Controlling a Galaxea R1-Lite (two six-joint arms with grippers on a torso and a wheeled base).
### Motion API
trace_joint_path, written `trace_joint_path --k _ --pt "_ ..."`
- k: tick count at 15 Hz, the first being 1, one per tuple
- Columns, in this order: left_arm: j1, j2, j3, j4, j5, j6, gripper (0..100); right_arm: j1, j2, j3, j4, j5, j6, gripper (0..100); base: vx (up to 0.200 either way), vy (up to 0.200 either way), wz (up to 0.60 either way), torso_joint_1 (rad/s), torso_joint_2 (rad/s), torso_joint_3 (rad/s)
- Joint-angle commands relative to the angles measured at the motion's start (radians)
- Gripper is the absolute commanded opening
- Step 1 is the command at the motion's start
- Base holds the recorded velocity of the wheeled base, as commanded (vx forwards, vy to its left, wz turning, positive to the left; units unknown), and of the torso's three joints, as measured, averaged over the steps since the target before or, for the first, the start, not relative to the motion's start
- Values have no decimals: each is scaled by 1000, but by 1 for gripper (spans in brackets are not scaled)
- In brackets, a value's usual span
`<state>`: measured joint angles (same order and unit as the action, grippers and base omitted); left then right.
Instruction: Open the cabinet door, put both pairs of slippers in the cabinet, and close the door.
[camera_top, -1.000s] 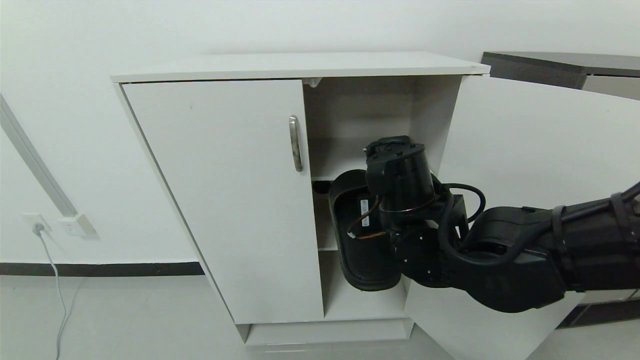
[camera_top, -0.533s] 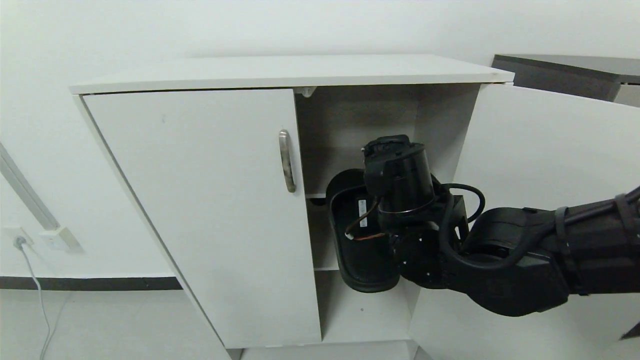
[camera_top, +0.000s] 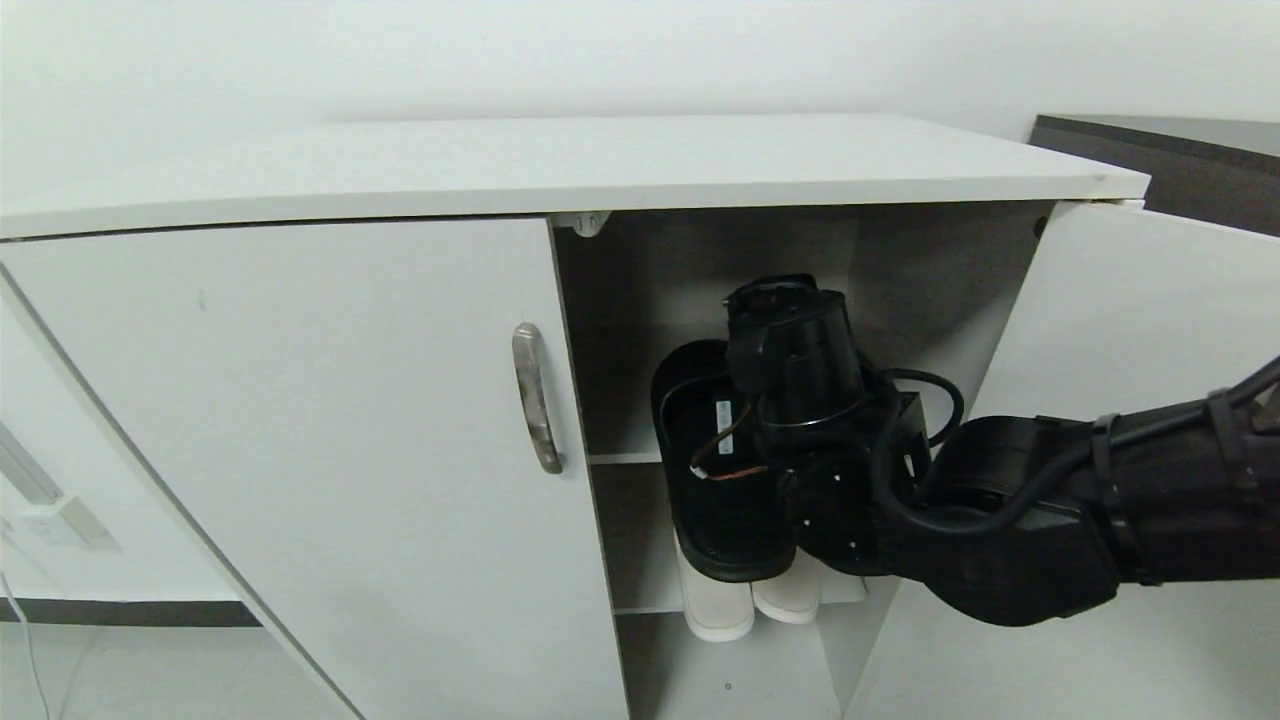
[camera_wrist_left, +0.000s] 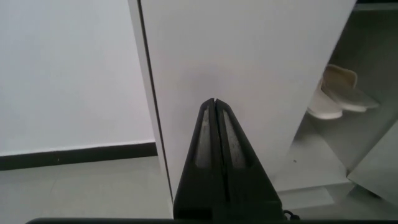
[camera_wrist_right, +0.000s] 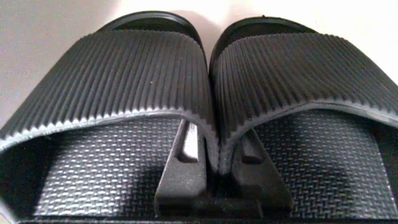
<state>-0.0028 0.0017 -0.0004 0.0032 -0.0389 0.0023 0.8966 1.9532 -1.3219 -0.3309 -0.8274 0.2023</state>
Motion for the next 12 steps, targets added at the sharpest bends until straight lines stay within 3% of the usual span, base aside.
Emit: trace_joint_path --k 1,12 --pt "1 0 0 0 1 -1 0 -16 32 -28 -19 1 -6 0 0 0 0 0 0 0" --pt "0 0 0 0 1 -1 0 -97 144 -292 131 80 -9 0 0 0 0 0 0 0"
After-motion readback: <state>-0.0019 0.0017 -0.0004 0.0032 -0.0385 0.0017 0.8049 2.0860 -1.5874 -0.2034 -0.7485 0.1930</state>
